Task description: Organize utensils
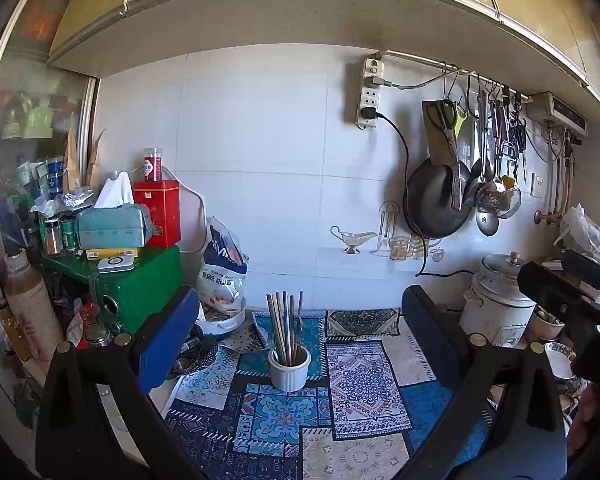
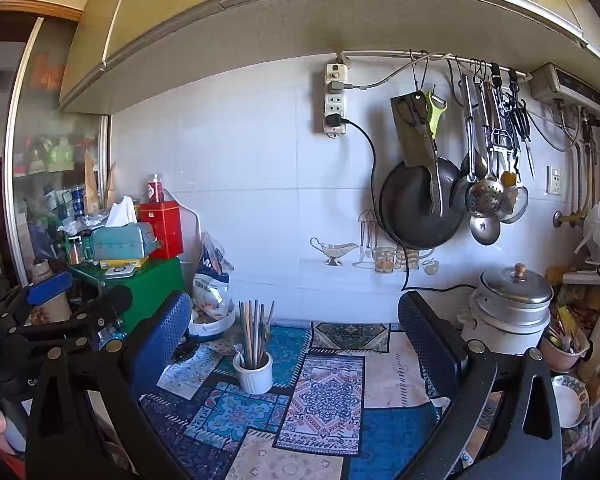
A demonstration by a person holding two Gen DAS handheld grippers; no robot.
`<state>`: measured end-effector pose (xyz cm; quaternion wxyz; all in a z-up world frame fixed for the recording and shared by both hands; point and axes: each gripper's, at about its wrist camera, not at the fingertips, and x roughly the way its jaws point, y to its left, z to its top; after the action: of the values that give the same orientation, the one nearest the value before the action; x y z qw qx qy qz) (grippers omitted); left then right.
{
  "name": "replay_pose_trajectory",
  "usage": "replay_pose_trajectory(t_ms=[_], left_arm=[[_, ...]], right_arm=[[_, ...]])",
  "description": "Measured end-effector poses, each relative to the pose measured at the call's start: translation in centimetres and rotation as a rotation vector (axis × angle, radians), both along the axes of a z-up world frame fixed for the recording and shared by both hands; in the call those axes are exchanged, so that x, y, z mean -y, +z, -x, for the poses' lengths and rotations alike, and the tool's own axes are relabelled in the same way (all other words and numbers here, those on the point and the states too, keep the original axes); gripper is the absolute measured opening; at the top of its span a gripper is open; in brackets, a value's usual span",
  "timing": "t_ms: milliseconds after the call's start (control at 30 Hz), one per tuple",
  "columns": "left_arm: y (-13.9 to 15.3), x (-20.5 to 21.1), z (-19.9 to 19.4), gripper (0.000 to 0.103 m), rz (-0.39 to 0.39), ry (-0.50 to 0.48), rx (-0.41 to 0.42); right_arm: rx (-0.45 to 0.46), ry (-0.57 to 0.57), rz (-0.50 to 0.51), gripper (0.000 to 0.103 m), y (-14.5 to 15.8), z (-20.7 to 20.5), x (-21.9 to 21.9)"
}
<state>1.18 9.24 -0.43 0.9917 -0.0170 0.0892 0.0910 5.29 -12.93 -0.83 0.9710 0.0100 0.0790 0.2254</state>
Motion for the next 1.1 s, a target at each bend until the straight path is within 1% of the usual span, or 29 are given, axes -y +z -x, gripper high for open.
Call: replay_pose_trajectory(t_ms=[333,1100], left_arm=[[-0.5,-0.4,-0.7,0.102,-0.001,0.004,-0.021],[-0.6,-0.4,-1.2,0.102,0.003,-0.003,-0.027]], right_arm=[[-0.009,0.001,0.008,0.103,-0.1,-0.5,-0.4],[0.003,-0.006,0.020,0.103,0.2,-0.6,-0.7]])
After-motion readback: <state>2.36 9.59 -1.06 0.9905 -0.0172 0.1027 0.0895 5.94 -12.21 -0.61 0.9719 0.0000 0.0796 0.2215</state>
